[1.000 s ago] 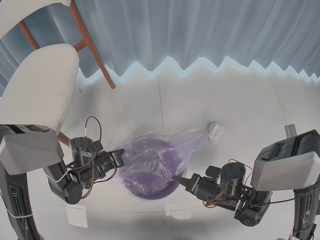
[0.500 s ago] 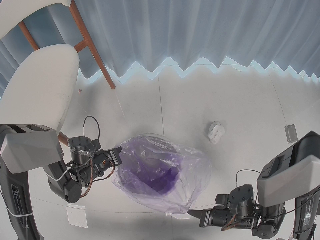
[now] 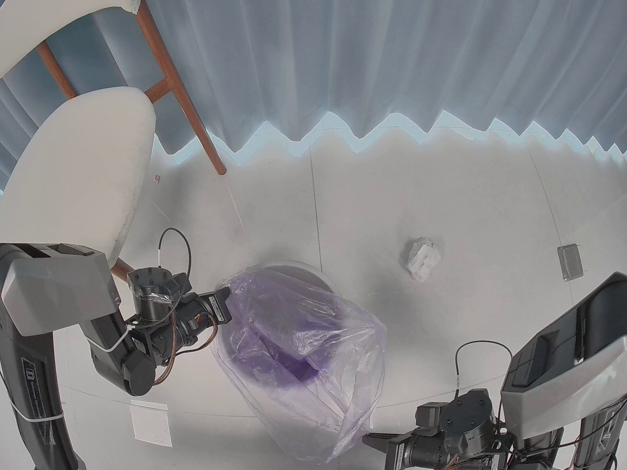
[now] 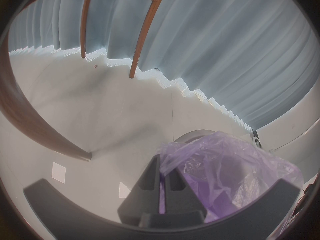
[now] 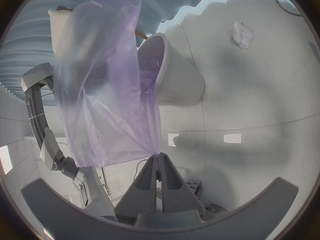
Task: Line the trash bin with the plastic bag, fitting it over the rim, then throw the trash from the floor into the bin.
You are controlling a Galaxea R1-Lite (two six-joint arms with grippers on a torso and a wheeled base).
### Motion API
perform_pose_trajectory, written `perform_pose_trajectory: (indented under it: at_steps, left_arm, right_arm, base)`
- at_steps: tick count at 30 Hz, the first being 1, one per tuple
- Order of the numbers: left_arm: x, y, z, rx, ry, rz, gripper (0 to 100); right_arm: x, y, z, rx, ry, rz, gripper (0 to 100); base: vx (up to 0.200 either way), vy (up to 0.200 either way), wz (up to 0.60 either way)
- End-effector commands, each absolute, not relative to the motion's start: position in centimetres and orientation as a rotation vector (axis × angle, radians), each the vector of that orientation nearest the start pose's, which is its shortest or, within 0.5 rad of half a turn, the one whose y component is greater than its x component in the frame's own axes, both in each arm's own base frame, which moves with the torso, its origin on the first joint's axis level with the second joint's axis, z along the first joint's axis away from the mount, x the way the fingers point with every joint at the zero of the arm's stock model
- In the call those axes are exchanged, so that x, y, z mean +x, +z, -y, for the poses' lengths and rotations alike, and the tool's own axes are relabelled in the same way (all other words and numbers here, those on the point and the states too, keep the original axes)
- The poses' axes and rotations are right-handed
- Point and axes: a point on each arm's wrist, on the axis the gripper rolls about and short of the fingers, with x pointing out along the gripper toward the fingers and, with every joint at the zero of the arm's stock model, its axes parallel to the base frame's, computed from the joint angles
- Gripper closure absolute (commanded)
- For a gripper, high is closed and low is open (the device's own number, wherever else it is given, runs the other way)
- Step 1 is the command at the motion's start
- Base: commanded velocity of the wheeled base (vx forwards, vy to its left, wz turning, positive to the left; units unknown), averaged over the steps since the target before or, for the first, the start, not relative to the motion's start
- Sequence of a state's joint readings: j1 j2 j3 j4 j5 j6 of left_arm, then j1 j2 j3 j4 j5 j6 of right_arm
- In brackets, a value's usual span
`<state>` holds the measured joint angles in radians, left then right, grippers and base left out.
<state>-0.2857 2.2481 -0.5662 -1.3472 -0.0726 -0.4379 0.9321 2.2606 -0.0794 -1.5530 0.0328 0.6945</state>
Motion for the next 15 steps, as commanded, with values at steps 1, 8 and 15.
perform_pose_trajectory:
  at_steps: [1,8,15]
  left_arm:
    - [32.3,1.3,10.0,-0.389,-0.283,-0.431,100]
    - [31.8,1.6,10.7,-0.387,-0.308,-0.434,100]
    - [31.1,4.4,10.9,-0.398,-0.336,-0.365,100]
  right_arm:
    - [14.6,-1.3,-19.1,0.363,0.677,-0.841,100]
    - [15.1,-1.4,-18.7,0.374,0.648,-0.839,0]
    - [15.1,-1.1,-18.5,0.379,0.646,-0.833,0]
  base:
    - [0.000,0.000,0.00]
    - [0.000,0.000,0.00]
    - [0.000,0.000,0.00]
